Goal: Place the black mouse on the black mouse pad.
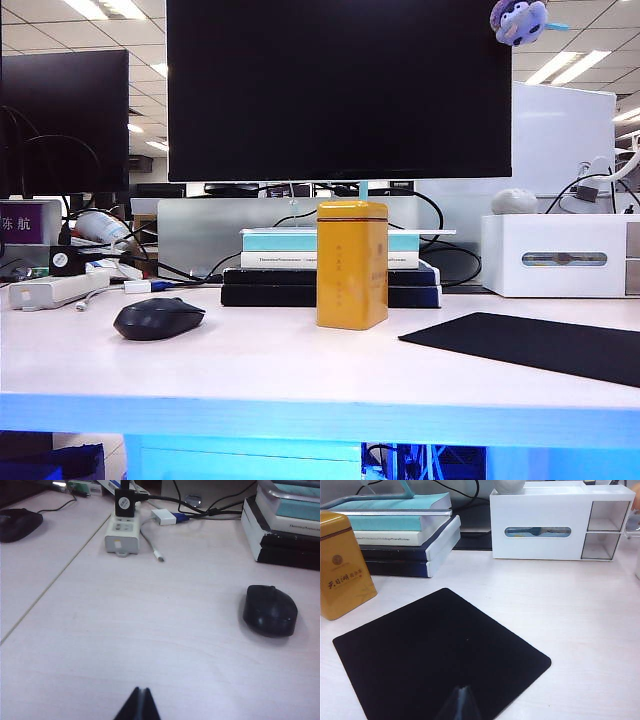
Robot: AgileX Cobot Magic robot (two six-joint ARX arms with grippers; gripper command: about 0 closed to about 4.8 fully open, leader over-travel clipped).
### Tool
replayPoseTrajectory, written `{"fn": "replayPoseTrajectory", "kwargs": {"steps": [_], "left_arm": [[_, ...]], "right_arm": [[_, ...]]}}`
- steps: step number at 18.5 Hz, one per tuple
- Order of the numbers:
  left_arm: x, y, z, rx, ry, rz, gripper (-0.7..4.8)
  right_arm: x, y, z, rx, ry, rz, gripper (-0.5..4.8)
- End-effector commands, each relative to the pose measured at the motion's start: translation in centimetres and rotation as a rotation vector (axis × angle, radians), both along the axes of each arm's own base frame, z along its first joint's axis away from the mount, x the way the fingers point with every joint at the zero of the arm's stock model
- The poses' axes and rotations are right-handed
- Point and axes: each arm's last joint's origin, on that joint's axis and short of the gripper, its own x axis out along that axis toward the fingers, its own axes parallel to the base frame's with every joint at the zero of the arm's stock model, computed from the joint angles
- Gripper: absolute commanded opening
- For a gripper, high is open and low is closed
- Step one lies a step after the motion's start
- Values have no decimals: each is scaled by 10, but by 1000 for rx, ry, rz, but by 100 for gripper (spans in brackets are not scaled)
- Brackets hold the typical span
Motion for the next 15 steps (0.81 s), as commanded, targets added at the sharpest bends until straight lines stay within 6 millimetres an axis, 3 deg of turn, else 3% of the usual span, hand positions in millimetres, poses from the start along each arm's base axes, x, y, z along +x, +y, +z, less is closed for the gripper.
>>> {"fn": "replayPoseTrajectory", "kwargs": {"steps": [1,14,15], "left_arm": [[0,0,-2,1,13,1,-2],[0,0,-2,2,13,1,-3],[0,0,0,85,-1,-12,-3]], "right_arm": [[0,0,-3,3,7,-3,-6],[0,0,-3,3,7,-3,-6],[0,0,-3,3,7,-3,-6]]}}
